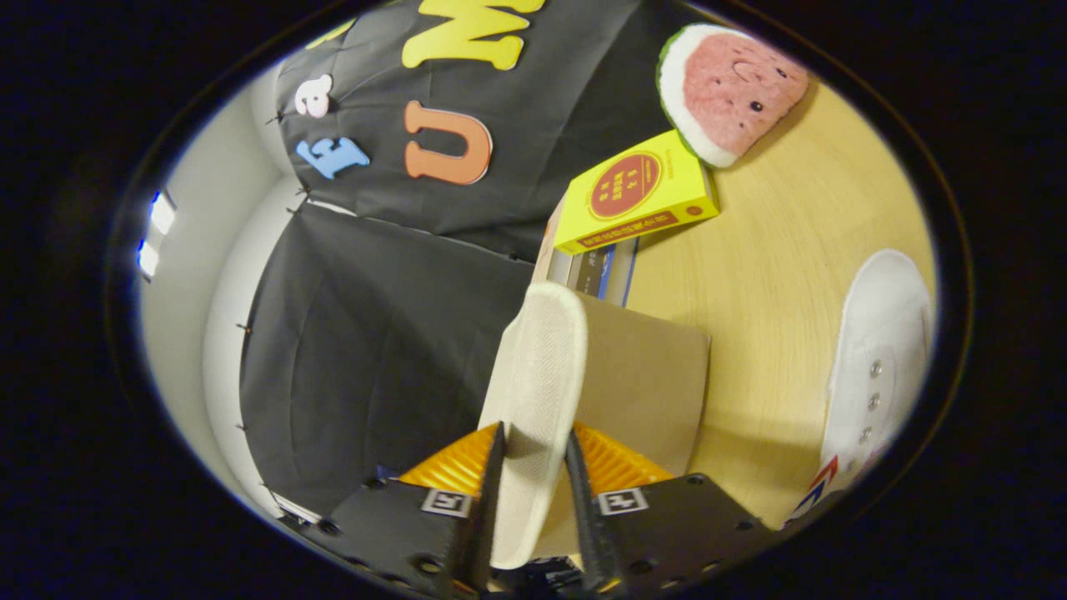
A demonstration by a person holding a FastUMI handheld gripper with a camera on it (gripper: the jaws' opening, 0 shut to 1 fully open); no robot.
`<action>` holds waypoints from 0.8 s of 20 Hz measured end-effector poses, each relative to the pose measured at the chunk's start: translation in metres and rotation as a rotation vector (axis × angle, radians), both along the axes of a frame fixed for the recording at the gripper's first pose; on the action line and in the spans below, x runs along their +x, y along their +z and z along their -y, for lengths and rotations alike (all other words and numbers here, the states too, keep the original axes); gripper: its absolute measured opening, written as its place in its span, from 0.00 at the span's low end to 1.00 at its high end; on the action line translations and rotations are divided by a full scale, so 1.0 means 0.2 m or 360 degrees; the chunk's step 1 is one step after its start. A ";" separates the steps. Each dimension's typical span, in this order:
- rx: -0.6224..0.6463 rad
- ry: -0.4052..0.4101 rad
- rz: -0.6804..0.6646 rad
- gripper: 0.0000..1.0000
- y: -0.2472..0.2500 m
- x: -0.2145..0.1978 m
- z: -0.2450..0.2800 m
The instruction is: Open the storage box then place both shoes into the box .Put the left shoe in first, then the right shoe, with the right side of both shoes facing outward in a uniform manner.
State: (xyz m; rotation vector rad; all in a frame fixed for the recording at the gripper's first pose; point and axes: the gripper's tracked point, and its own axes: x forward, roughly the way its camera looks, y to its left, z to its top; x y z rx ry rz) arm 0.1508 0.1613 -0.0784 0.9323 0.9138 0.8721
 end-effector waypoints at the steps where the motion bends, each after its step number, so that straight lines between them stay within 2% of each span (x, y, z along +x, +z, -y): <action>1: -0.0022 0.0005 0.0006 0.32 -0.02 -0.02 -0.02; 2: -0.0045 0.0009 0.0025 0.26 -0.01 -0.03 -0.02; 4: -0.0018 -0.0011 0.0046 0.27 0.03 -0.04 -0.02; 5: 0.0042 -0.0021 0.0046 0.16 0.10 -0.05 -0.04; 6: 0.0006 -0.0029 0.0073 0.04 0.12 -0.05 -0.03; 10: -0.0041 -0.0045 0.0180 0.04 0.29 -0.08 -0.07; 12: -0.0042 -0.0101 0.0177 0.04 0.40 -0.07 -0.11; 16: -0.0020 -0.0114 0.0221 0.04 0.66 -0.10 -0.29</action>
